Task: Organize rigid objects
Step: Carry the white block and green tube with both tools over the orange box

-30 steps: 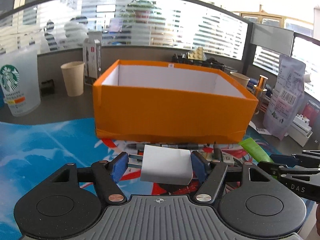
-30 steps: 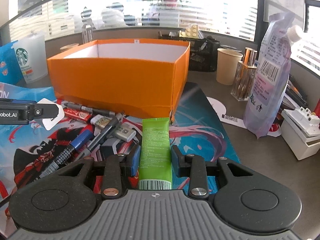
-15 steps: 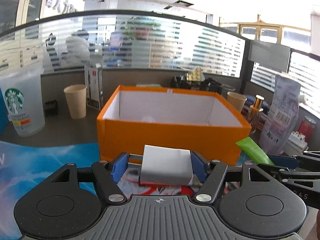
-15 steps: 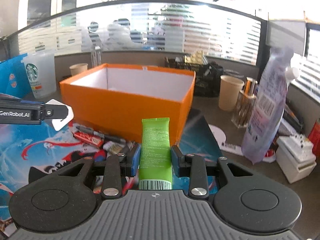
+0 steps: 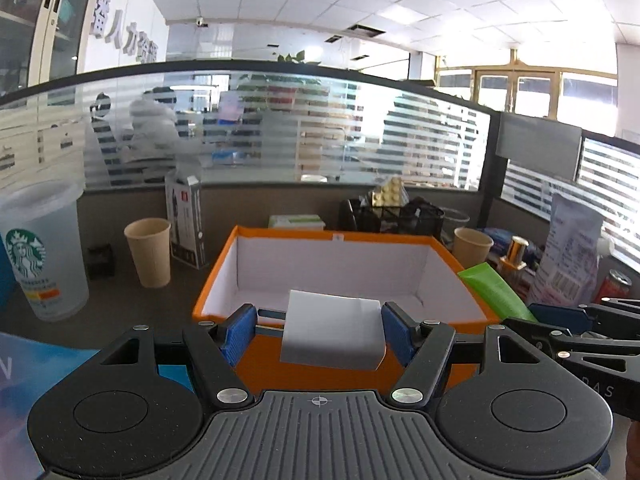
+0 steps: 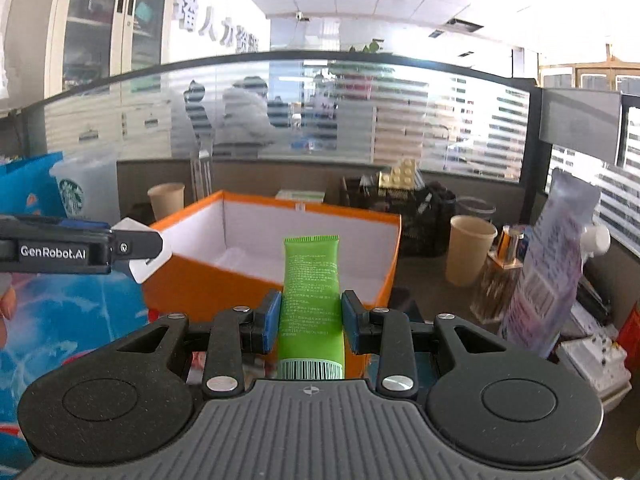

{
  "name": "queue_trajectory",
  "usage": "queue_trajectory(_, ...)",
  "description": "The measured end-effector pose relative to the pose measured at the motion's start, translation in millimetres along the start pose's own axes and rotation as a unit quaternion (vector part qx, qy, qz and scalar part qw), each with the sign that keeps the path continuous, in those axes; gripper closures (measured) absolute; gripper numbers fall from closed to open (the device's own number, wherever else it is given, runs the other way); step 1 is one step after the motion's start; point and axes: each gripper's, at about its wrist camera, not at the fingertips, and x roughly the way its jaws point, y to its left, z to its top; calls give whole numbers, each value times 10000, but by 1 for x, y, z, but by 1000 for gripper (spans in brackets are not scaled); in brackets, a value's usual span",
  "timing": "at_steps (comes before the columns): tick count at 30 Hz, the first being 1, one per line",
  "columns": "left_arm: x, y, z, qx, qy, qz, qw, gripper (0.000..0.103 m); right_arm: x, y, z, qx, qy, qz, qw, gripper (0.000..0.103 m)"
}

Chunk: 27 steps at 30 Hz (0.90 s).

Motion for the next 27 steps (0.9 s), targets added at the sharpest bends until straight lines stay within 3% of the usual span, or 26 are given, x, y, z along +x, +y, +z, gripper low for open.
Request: queue_trajectory(27, 75, 23, 53, -113, -179, 240, 9995, 35, 65, -13, 60, 150, -439, 17, 9989, 73)
